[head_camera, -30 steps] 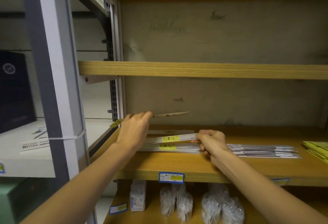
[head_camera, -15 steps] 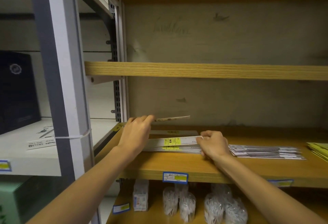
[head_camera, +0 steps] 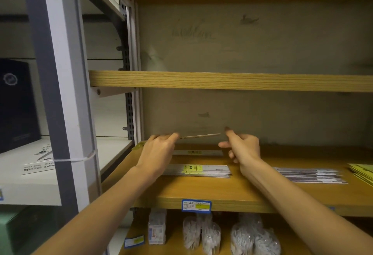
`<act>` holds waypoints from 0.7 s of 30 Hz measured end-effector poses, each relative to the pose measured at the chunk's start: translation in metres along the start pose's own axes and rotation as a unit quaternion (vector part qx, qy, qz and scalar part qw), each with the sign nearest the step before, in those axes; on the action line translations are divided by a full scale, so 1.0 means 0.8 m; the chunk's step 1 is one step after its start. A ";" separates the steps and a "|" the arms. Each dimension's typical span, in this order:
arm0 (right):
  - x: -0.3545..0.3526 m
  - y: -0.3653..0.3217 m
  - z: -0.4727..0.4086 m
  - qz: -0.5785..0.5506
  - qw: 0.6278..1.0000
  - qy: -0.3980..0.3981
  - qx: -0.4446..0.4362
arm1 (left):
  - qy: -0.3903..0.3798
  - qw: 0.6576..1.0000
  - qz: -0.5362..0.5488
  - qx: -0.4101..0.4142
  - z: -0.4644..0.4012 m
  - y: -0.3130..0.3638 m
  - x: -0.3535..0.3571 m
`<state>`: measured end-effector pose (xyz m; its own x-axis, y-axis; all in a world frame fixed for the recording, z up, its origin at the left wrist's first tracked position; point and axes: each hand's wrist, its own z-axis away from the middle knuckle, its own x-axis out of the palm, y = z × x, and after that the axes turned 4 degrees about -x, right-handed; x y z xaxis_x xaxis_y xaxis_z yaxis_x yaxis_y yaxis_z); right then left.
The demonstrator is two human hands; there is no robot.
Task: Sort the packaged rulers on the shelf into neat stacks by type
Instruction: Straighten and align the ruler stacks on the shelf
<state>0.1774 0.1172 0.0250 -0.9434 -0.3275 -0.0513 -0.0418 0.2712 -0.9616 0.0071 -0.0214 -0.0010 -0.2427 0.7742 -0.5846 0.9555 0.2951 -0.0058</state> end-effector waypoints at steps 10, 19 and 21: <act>0.006 0.006 -0.007 0.008 0.998 0.012 0.065 | 0.013 0.999 0.024 0.042 -0.002 -0.005 0.011; 0.011 0.040 -0.009 0.072 0.996 -0.023 0.046 | 0.003 0.997 0.008 -0.072 -0.009 -0.023 0.014; 0.013 0.045 -0.008 0.122 0.992 -0.038 0.017 | -0.006 0.997 0.009 -0.076 -0.008 -0.022 0.017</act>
<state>0.1639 0.1296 -0.0087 -0.8966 -0.3230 -0.3029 0.1975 0.3205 -0.9264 -0.0141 -0.0127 -0.0033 -0.2230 0.7731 -0.5938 0.9226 0.3640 0.1275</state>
